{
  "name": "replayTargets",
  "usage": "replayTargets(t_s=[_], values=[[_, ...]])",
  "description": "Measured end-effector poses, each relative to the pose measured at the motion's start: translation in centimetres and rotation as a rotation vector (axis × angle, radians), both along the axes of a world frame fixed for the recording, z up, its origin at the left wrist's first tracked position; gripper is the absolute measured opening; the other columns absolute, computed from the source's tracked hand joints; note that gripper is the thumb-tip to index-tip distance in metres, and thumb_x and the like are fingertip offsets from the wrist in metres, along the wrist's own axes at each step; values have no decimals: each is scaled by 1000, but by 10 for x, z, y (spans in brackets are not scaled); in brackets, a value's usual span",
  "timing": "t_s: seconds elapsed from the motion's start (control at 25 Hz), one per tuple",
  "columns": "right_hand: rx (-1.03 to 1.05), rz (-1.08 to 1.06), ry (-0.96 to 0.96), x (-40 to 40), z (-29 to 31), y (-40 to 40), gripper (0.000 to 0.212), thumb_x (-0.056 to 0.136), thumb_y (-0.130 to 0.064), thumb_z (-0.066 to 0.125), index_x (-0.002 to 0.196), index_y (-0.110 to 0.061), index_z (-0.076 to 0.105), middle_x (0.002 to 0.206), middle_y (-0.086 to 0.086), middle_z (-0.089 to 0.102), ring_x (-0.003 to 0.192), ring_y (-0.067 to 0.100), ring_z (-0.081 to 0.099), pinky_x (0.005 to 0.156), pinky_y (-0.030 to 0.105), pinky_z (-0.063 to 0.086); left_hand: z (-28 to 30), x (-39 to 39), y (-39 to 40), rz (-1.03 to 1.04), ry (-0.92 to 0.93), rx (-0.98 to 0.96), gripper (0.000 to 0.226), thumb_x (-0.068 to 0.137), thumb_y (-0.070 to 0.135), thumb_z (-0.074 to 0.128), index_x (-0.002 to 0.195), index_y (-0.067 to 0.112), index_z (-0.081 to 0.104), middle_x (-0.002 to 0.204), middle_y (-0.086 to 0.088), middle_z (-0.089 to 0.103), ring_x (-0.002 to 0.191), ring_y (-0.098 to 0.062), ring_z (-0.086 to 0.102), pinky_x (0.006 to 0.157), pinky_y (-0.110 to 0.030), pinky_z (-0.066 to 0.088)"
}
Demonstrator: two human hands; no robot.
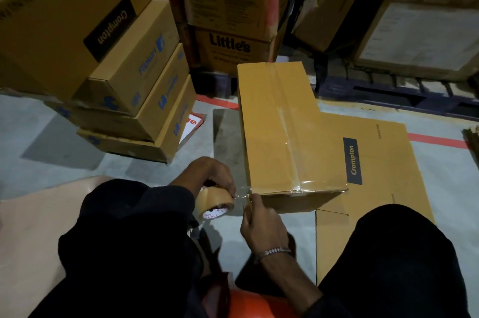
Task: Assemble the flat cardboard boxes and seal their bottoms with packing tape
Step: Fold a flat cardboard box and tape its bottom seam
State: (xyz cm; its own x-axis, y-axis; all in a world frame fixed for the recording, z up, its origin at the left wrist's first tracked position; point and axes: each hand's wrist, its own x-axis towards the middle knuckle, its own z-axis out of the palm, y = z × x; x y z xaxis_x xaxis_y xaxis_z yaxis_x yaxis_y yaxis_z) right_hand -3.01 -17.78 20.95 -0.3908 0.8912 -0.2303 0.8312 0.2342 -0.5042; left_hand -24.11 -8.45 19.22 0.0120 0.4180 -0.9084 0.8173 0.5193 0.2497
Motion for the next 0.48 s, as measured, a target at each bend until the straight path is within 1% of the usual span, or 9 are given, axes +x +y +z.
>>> replayTargets(t_s=[0.12,0.28,0.36,0.48], values=[[-7,18,-52,-7,-10,1,48,102,-30,45,150,-30,36,100,16,72,95,40,68,66,42,47,-1,1,2,-20,12,6,43,79,44,85,109,13,79,111,-11,76,91,-29,74,75,-37,59],[30,32,-101,-11,-15,1,55,102,-26,46,155,-29,32,100,13,72,94,38,69,67,41,47,-5,3,4,-38,25,7,44,78,45,85,109,14,79,109,-10,77,92,-29,76,75,-36,60],[22,39,-116,-13,-17,4,57,102,-26,47,157,-27,30,101,13,72,96,38,69,69,41,48,-7,4,5,-45,25,1,44,77,45,86,109,15,79,109,-9,77,99,-30,75,75,-36,60],[10,26,-137,-16,-12,6,47,102,-25,47,148,-23,42,105,13,73,100,37,69,74,40,52,-10,5,6,-51,13,-7,46,77,45,86,110,14,79,111,-9,77,101,-32,75,82,-42,62]])
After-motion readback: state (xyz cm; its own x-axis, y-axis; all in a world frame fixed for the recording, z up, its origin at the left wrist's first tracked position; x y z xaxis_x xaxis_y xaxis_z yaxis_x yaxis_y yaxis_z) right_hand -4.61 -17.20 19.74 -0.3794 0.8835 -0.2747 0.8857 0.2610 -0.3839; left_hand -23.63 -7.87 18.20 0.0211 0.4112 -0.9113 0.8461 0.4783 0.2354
